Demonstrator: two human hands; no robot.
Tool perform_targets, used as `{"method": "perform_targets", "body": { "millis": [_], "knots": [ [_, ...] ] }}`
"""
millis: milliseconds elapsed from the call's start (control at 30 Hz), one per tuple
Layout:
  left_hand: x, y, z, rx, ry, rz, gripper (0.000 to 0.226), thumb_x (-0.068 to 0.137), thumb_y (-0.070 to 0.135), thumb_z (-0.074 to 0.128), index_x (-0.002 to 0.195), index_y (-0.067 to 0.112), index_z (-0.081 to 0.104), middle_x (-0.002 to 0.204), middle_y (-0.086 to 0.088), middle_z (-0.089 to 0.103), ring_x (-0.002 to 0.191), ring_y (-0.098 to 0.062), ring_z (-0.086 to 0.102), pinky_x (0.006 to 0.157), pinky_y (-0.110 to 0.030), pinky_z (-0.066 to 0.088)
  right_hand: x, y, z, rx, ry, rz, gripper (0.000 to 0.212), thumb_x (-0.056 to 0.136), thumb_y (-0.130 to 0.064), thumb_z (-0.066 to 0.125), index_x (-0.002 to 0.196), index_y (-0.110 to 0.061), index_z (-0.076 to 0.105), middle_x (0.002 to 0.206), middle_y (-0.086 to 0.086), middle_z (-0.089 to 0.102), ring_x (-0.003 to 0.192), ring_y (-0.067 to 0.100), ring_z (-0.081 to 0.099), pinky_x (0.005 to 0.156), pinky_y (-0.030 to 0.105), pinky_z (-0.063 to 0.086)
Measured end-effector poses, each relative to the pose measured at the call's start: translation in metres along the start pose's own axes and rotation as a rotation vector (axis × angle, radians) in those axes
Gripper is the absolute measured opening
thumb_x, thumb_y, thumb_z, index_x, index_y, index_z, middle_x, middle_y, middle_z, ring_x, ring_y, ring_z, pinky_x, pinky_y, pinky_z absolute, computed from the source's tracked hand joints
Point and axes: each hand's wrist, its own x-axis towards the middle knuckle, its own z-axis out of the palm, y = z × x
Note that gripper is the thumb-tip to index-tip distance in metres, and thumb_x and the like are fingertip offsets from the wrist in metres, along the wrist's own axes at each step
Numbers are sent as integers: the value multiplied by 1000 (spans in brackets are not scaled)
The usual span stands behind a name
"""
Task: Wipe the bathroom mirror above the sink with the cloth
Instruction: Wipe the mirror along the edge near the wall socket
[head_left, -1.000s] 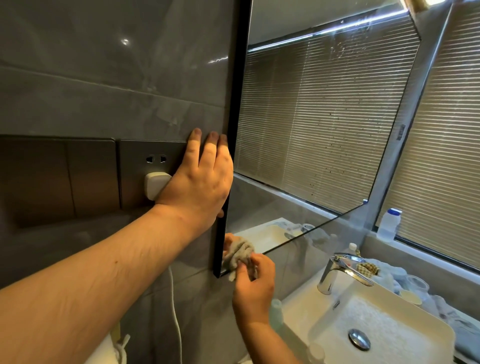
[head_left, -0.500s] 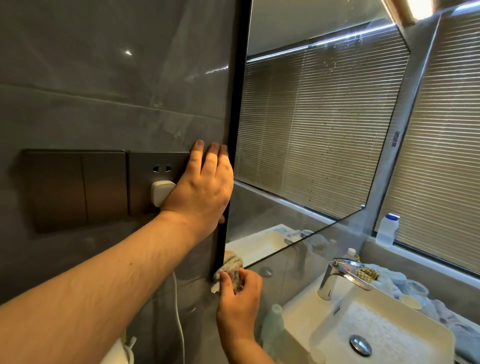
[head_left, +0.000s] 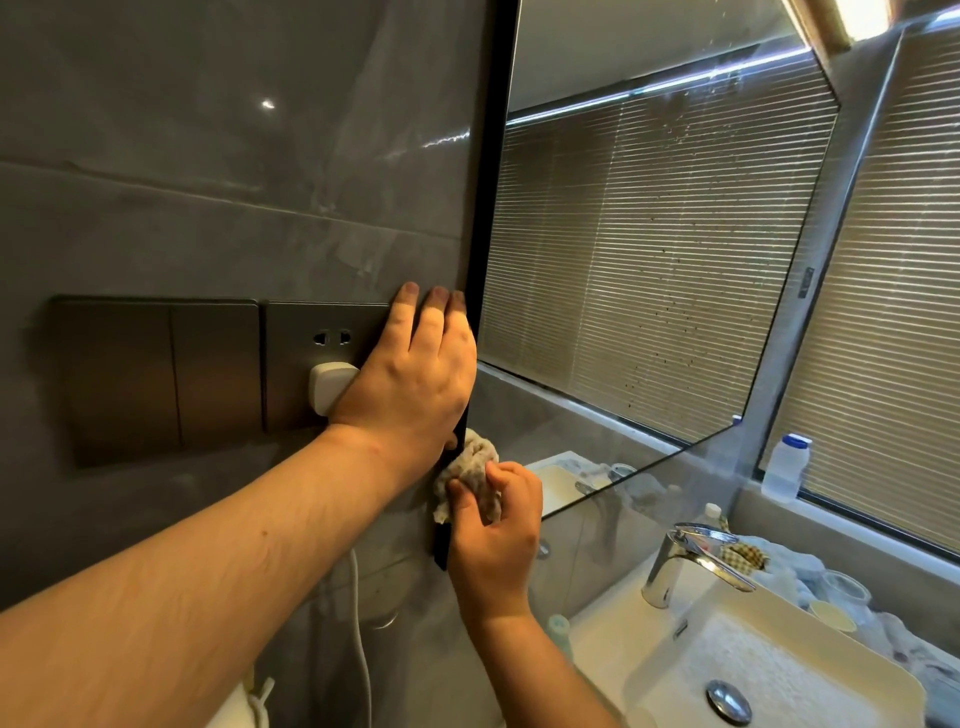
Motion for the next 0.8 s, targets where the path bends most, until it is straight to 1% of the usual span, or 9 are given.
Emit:
{"method": "perform_targets", "body": {
  "millis": [133,233,267,367,433,533,600,700,800],
  "knots": [
    [-1,0,2,4,-25,-3,101,82,59,55,145,-11,18,150,-30,25,139,-46,25,115,-63,12,-27,12,-10,-4,-54,26,19,80,-15,71,95,-21,60,103,-5,55,102,5,54,91,15,43],
    [-2,-1,1,2,-32,8,107,80,63,57,145,-12,15,150,-30,23,140,-46,24,115,-63,12,-35,20,-17,-33,-88,85,17,78,-9,73,92,-13,65,103,-3,56,101,6,55,89,20,46],
    [-2,-1,1,-3,-29,10,107,80,63,57,145,-12,15,150,-30,24,139,-46,24,116,-62,12,-34,20,-17,-35,-87,93,16,77,-9,73,90,-14,65,101,-2,57,99,6,56,87,20,46],
    [-1,-2,0,-7,-29,24,107,80,63,56,145,-12,16,150,-30,24,139,-46,25,115,-62,12,-25,13,-16,-17,-48,120,25,77,-9,72,84,-29,59,91,-3,56,89,9,55,80,14,43],
    [-1,-2,-1,-5,-38,26,107,81,64,55,145,-12,15,151,-30,23,140,-46,24,115,-62,10,-15,10,-13,8,4,172,25,79,-12,70,82,-34,57,87,-2,56,85,12,55,77,14,42],
    [-1,-2,-1,-9,-42,21,103,83,62,53,145,-11,16,151,-29,23,140,-46,24,115,-62,10,7,16,-10,24,91,300,11,82,-19,70,81,-26,61,86,1,58,83,18,58,75,21,45],
    [-2,-2,-2,-7,-35,20,99,86,60,50,146,-11,15,152,-30,21,140,-47,22,115,-62,10,24,26,-12,23,145,407,9,86,-17,74,84,-18,65,89,7,62,83,20,61,76,29,49],
    [-1,-2,-1,-1,-45,30,97,87,57,49,146,-11,14,152,-31,20,140,-48,21,115,-63,9,52,42,-19,6,211,533,10,89,-20,72,85,-25,65,93,9,68,85,20,65,78,37,55],
    [-1,-2,-4,20,-43,32,84,84,44,46,143,-12,27,147,-32,31,135,-47,32,114,-63,19,77,56,-28,23,295,626,10,93,-22,68,85,-27,64,94,6,71,87,20,67,80,38,57]
  ]
}}
